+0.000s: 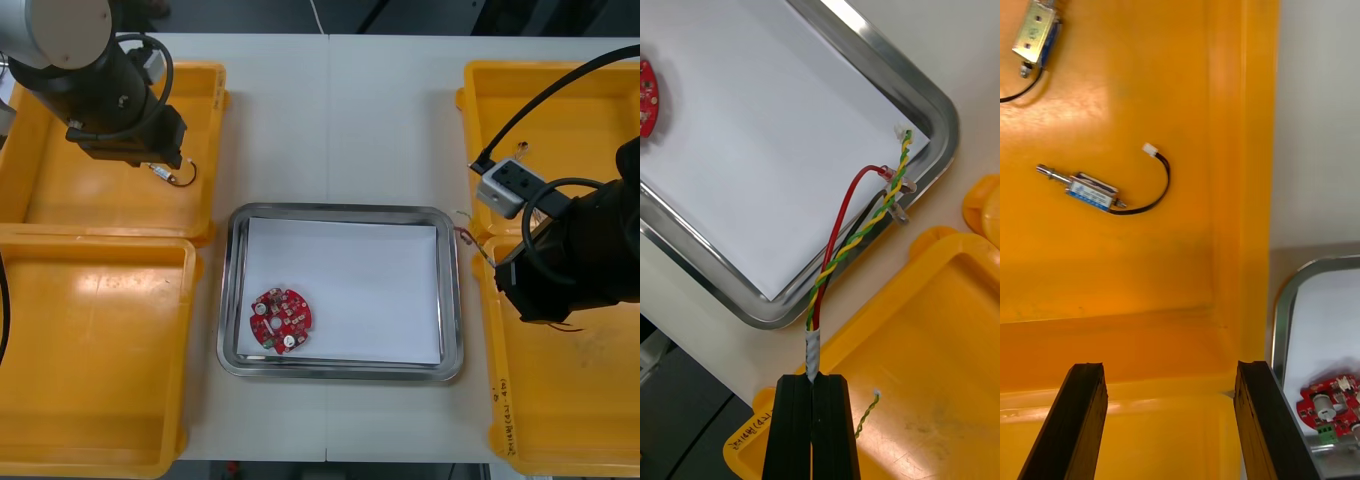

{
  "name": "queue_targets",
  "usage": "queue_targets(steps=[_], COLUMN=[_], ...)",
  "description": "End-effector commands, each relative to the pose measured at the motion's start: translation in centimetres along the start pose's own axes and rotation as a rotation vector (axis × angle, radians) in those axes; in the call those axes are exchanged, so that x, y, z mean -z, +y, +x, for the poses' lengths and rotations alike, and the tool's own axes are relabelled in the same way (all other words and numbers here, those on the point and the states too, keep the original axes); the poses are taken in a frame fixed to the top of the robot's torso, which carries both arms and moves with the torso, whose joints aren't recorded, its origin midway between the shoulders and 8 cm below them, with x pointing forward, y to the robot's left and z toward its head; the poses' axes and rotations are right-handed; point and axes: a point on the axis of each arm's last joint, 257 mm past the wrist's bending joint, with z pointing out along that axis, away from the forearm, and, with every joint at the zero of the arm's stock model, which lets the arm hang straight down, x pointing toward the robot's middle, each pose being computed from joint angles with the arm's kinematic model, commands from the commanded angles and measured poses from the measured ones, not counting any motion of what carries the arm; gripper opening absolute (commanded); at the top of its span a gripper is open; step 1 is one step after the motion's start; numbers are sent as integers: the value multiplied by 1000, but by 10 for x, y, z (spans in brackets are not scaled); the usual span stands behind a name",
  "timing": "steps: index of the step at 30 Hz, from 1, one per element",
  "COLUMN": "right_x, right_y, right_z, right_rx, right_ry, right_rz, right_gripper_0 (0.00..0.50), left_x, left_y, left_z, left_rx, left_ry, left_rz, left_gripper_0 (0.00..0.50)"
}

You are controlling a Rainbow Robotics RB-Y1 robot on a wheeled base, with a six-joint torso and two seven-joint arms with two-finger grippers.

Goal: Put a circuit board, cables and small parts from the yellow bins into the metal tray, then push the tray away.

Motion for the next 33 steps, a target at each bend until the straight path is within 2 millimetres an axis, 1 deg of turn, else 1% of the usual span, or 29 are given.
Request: queue_targets(steps=[1, 4, 9, 15, 17, 21, 23, 27, 33], right_x=[2, -3, -16, -34, -40, -52, -60, -73, -86], right_y=[12, 25, 46, 66, 70, 70, 66, 61, 63], right_z=[-13, -26, -46, -65, -67, -67, -63, -54, -39], right_rx=[174, 228, 318, 388, 408, 492, 551, 624, 741], right_ry=[-2, -22, -35, -34, -22, 9, 42, 96, 156], right_rz=[33, 28, 36, 43, 44, 68, 83, 80, 68], right_gripper_0=[0, 0, 0, 0, 0, 0, 0, 0, 0], left_x=[21, 16, 4, -15, -21, -33, -42, -51, -61], left_y=[8, 13, 14, 14, 15, 14, 14, 15, 19], left_z=[-36, -45, -61, -70, -69, -69, -66, -65, -65], left_rx=[141, 172, 230, 285, 297, 301, 300, 307, 338], left_ry=[-87, -104, -125, -119, -112, -107, -102, -99, -98], left_rz=[4, 1, 34, 61, 64, 54, 36, 19, 21], left_gripper_0=[500, 500, 500, 500, 500, 500, 500, 500, 500])
